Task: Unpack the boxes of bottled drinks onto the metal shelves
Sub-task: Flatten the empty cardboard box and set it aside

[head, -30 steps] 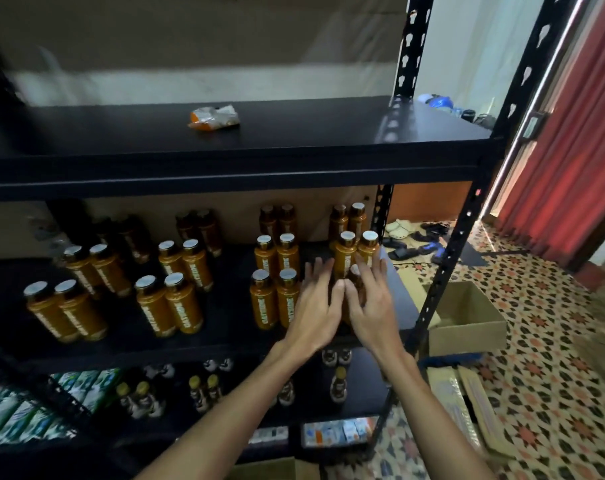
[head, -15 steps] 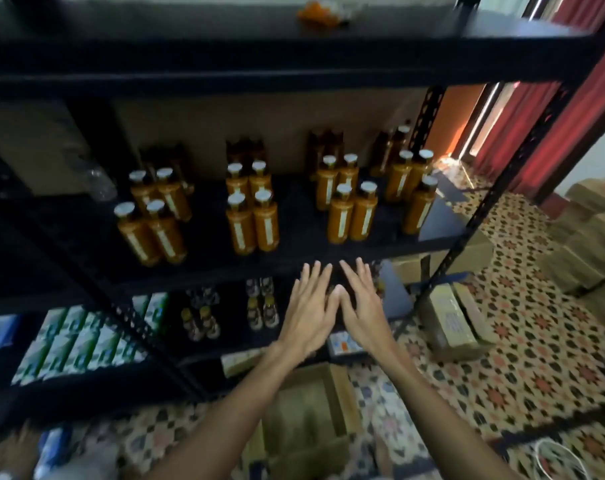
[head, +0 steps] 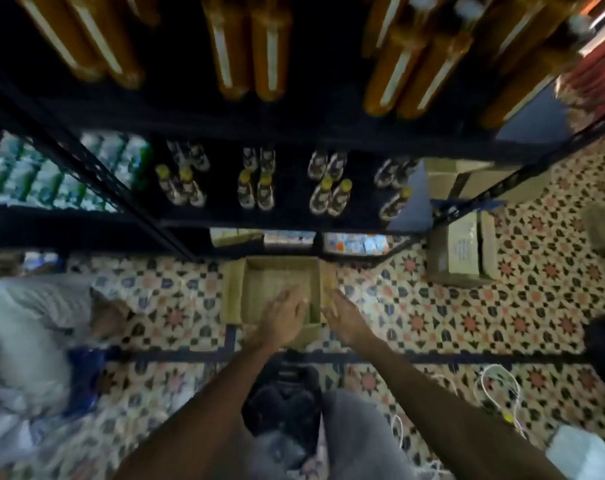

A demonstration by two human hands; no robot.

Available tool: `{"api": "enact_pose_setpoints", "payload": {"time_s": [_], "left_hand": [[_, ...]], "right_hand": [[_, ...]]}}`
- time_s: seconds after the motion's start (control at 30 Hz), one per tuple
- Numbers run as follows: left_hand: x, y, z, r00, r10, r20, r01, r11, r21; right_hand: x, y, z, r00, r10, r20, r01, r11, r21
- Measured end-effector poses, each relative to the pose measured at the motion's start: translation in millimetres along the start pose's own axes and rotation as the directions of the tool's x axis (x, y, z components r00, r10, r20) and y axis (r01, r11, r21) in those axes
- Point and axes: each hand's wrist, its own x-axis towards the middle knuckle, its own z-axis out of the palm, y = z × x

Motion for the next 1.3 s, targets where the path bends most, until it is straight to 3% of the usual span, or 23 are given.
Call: {"api": "enact_pose_setpoints", "payload": {"time_s": [0.1,0.23,0.4,0.5,0.67,0.73,0.8,0.87,0.9,0.93,0.97,1.0,1.03,1.07,1.1,1.13,1.17,1.2,1.23,1.3], "left_hand": [[18.6,-39.2,42.1,0.993,-0.056,0.1,0.057,0.998,-0.006],[51.9,-109.3,98.2,0.976,-0.179,0.125,0.175,0.983,0.047],[98.4,-209.1,163.2,0.915,-0.359,0.185,0.35,0.933,0.079],[117.2,-271.7,202.9,0.849,-0.494,0.187,0.491,0.869,0.064],[153.6,-333.5,243.9,0.752,-0.626,0.206,0.64,0.769,0.003],[170.3,-346.0,255.8,0.638,-0.729,0.247,0.77,0.614,-0.173],[181.0,-353.9,266.5,0.492,-0.82,0.292,0.825,0.331,-0.459],[182.8,-356.8,272.4,0.394,-0.847,0.358,0.703,0.027,-0.711],[180.9,-356.4,274.5,0.4,-0.823,0.403,0.6,-0.097,-0.794],[176.9,-355.3,276.5,0.434,-0.8,0.414,0.515,-0.157,-0.843],[174.2,-350.7,279.0,0.47,-0.794,0.386,0.462,-0.151,-0.874],[169.9,-345.1,281.2,0.48,-0.823,0.304,0.44,-0.074,-0.895],[165.7,-339.8,283.5,0.479,-0.863,0.16,0.417,0.063,-0.907],[162.3,-333.4,283.4,0.508,-0.861,-0.035,0.392,0.267,-0.88],[158.7,-330.3,284.0,0.603,-0.769,-0.213,0.36,0.5,-0.787],[153.9,-329.3,284.7,0.742,-0.591,-0.317,0.306,0.719,-0.624],[151.0,-332.5,287.1,0.857,-0.404,-0.319,0.241,0.863,-0.444],[148.8,-336.6,288.7,0.928,-0.271,-0.257,0.195,0.938,-0.288],[147.4,-341.0,289.0,0.96,-0.209,-0.189,0.176,0.969,-0.174],[146.6,-347.2,288.1,0.976,-0.176,-0.128,0.168,0.983,-0.07]], "right_hand": [[30.9,40.8,32.3,0.996,0.071,0.051,-0.071,0.997,-0.004],[84.8,99.7,84.3,0.979,0.181,0.089,-0.18,0.983,-0.019],[165.1,162.0,148.5,0.909,0.404,0.099,-0.413,0.906,0.095],[199.4,204.7,178.5,0.846,0.523,0.104,-0.528,0.796,0.295],[236.2,261.4,226.7,0.669,0.734,0.116,-0.604,0.445,0.661],[247.9,273.1,236.3,0.664,0.728,0.169,-0.573,0.35,0.741],[256.6,282.3,242.4,0.669,0.703,0.24,-0.547,0.247,0.8],[262.2,283.7,243.6,0.669,0.682,0.296,-0.531,0.161,0.832],[264.0,283.2,243.0,0.668,0.677,0.308,-0.522,0.132,0.842],[265.7,281.9,243.0,0.661,0.68,0.317,-0.519,0.109,0.848],[267.6,281.8,241.2,0.649,0.688,0.326,-0.51,0.076,0.857],[267.8,280.2,239.6,0.642,0.688,0.338,-0.5,0.041,0.865],[267.2,279.5,238.2,0.65,0.67,0.359,-0.483,0.001,0.875],[266.0,279.9,236.3,0.659,0.65,0.38,-0.467,-0.042,0.883],[264.6,280.8,234.9,0.659,0.635,0.403,-0.449,-0.097,0.888],[263.1,282.2,234.2,0.651,0.635,0.415,-0.435,-0.135,0.89],[262.7,283.5,233.3,0.64,0.648,0.414,-0.416,-0.162,0.895],[263.0,283.1,233.5,0.63,0.672,0.389,-0.388,-0.162,0.907],[263.1,282.8,235.4,0.624,0.71,0.327,-0.355,-0.116,0.928],[259.0,279.8,241.3,0.62,0.782,0.066,-0.333,0.185,0.925]]}}
